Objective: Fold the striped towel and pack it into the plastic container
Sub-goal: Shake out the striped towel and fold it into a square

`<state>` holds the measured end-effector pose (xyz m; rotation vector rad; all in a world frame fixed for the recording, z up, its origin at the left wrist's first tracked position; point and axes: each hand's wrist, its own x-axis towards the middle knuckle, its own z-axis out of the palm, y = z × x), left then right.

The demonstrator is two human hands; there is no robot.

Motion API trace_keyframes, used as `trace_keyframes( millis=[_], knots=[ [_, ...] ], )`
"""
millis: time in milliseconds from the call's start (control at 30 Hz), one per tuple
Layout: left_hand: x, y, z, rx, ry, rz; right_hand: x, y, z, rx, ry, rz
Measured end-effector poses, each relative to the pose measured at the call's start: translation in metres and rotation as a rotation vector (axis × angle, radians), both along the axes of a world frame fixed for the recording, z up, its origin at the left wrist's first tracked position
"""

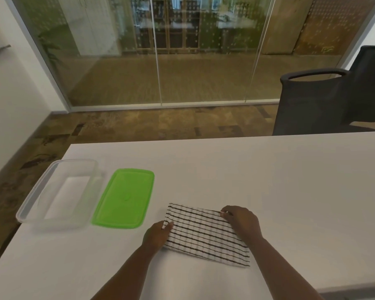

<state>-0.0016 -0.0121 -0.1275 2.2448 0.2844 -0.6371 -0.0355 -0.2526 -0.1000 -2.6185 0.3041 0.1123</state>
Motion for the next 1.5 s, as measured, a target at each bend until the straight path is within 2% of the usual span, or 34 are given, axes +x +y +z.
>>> trace_keyframes(
  millis=[133, 200, 233, 333, 400, 567, 733, 833, 900, 1000, 1167, 1233, 1333, 1367, 1433, 1500],
  knots=[
    [-0.002, -0.003, -0.001, 0.103, -0.023, -0.025, -0.003, 0.024, -0.001, -0.340, -0.322, -0.012],
    [-0.003, -0.004, -0.001, 0.112, -0.020, -0.033, -0.010, 0.045, -0.007, -0.327, -0.498, 0.037],
    [-0.002, -0.004, -0.001, 0.097, -0.015, -0.031, -0.017, 0.056, -0.011, -0.295, -0.499, 0.102],
    [-0.002, -0.004, 0.000, 0.076, -0.022, -0.020, -0.036, 0.078, -0.032, -0.335, -0.254, 0.318],
    [-0.003, -0.004, 0.000, 0.092, -0.039, -0.015, -0.045, 0.078, -0.047, -0.389, -0.126, 0.348],
    [-0.004, -0.006, 0.000, 0.116, -0.037, -0.006, -0.050, 0.045, -0.061, -0.351, -0.159, 0.235],
    [-0.005, -0.009, 0.000, 0.120, -0.022, 0.011, -0.050, 0.015, -0.063, -0.273, 0.002, 0.038],
    [-0.007, -0.010, 0.003, 0.105, -0.021, 0.027, -0.045, 0.009, -0.051, -0.118, 0.105, -0.182],
    [-0.010, -0.010, 0.005, 0.077, -0.040, 0.039, -0.040, 0.011, -0.036, 0.029, 0.102, -0.342],
    [-0.014, -0.009, 0.009, 0.051, -0.101, 0.053, -0.029, 0.016, -0.024, 0.191, 0.102, -0.470],
    [-0.022, -0.002, 0.009, 0.079, -0.180, -0.015, -0.028, 0.012, -0.011, 0.425, 0.289, -0.665],
    [-0.025, 0.001, 0.012, 0.122, -0.156, -0.044, -0.026, 0.008, -0.008, 0.557, 0.324, -0.671],
    [-0.028, -0.001, 0.021, 0.398, -0.201, -0.151, -0.021, 0.005, 0.006, 0.873, 0.329, -0.628],
    [-0.028, -0.004, 0.025, 0.425, -0.229, -0.156, -0.018, 0.004, 0.013, 0.928, 0.335, -0.592],
    [-0.026, -0.012, 0.030, 0.291, -0.238, -0.118, -0.011, 0.004, 0.031, 0.960, 0.341, -0.484],
    [-0.023, -0.021, 0.041, -0.014, -0.097, 0.002, -0.002, 0.006, 0.051, 0.946, 0.302, -0.357]
  ],
)
